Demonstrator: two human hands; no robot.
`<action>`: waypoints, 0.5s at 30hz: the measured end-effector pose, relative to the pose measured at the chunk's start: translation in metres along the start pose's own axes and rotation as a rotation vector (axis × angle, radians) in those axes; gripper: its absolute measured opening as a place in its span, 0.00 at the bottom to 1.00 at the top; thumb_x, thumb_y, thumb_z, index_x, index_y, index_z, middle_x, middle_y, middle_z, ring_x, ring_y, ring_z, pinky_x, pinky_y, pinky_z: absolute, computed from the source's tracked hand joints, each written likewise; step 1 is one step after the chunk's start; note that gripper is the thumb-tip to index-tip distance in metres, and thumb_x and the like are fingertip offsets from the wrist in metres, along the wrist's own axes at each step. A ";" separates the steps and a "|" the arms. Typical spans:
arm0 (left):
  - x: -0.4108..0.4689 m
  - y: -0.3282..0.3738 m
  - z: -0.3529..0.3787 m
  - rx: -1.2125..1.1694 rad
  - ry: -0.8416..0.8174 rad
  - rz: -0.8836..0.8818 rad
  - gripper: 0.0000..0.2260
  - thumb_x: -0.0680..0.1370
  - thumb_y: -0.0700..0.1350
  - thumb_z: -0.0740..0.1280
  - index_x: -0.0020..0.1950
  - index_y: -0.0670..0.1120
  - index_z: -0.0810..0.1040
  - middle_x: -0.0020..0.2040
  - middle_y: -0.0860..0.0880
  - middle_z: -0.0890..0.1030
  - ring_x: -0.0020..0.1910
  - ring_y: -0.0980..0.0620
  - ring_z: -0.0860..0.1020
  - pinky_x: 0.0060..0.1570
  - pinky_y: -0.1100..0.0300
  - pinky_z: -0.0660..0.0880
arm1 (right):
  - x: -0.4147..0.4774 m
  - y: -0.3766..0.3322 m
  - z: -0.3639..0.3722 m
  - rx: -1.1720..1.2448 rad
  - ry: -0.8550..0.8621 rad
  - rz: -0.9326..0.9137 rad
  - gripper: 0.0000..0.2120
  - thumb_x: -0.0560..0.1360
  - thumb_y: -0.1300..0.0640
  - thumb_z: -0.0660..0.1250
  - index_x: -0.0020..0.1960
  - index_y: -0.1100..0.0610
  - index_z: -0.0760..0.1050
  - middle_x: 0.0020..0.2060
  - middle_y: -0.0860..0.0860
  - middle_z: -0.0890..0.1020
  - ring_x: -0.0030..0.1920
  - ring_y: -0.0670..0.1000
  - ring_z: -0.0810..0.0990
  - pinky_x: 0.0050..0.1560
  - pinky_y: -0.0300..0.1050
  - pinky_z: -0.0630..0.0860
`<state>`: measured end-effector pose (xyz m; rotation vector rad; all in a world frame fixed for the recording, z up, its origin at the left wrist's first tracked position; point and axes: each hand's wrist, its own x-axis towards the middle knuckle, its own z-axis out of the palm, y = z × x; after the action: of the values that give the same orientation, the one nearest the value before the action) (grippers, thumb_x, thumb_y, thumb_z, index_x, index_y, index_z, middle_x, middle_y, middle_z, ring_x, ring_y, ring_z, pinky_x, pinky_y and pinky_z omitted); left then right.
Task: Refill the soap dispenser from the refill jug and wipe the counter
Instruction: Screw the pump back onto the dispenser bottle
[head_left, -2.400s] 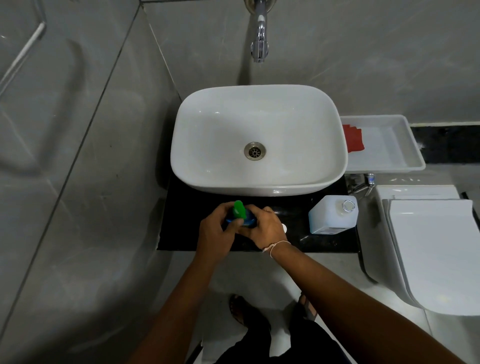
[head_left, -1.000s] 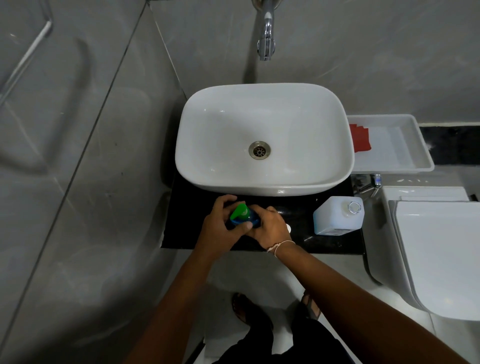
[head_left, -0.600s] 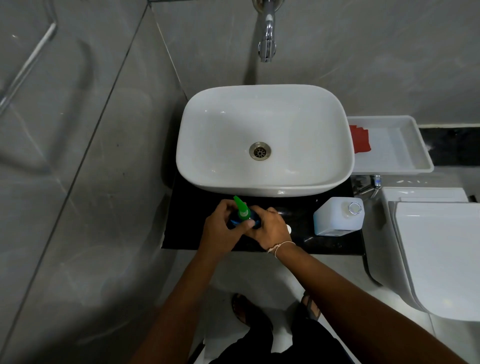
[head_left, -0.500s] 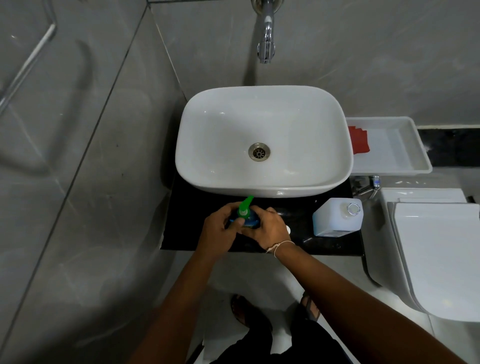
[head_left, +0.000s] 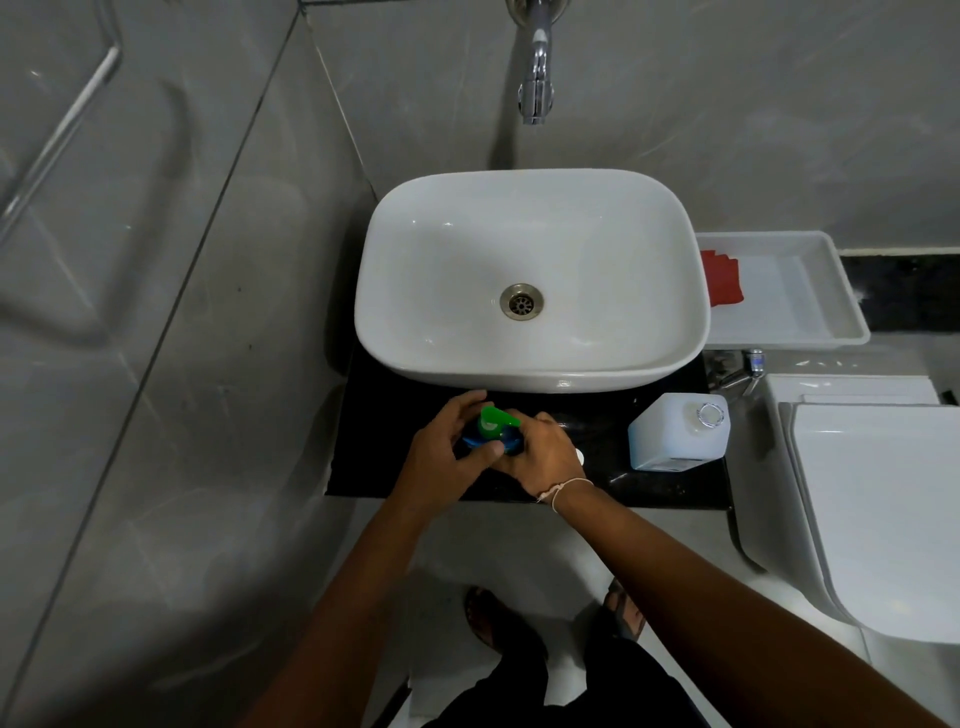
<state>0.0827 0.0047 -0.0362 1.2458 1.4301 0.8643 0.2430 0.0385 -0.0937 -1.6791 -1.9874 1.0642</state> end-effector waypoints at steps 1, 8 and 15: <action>-0.001 0.000 0.002 0.019 0.032 0.010 0.23 0.71 0.43 0.76 0.63 0.52 0.73 0.62 0.51 0.82 0.63 0.54 0.80 0.63 0.55 0.76 | 0.000 0.001 0.000 0.002 0.005 0.000 0.26 0.67 0.44 0.74 0.63 0.46 0.74 0.42 0.55 0.76 0.46 0.55 0.76 0.44 0.42 0.71; 0.003 -0.006 0.001 0.047 0.045 0.035 0.18 0.76 0.31 0.69 0.63 0.46 0.78 0.60 0.47 0.82 0.62 0.51 0.80 0.65 0.46 0.76 | 0.000 0.000 -0.001 -0.012 -0.009 0.017 0.29 0.65 0.40 0.75 0.64 0.45 0.73 0.45 0.53 0.76 0.47 0.52 0.74 0.47 0.42 0.72; 0.001 -0.007 0.003 0.049 0.079 0.073 0.18 0.73 0.33 0.74 0.60 0.45 0.77 0.60 0.47 0.82 0.61 0.51 0.80 0.64 0.47 0.76 | -0.001 0.000 -0.001 -0.009 -0.003 -0.014 0.27 0.66 0.41 0.74 0.63 0.47 0.74 0.43 0.53 0.78 0.46 0.51 0.72 0.44 0.41 0.69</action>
<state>0.0844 0.0036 -0.0435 1.3200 1.4841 0.9415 0.2440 0.0378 -0.0931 -1.6673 -2.0057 1.0544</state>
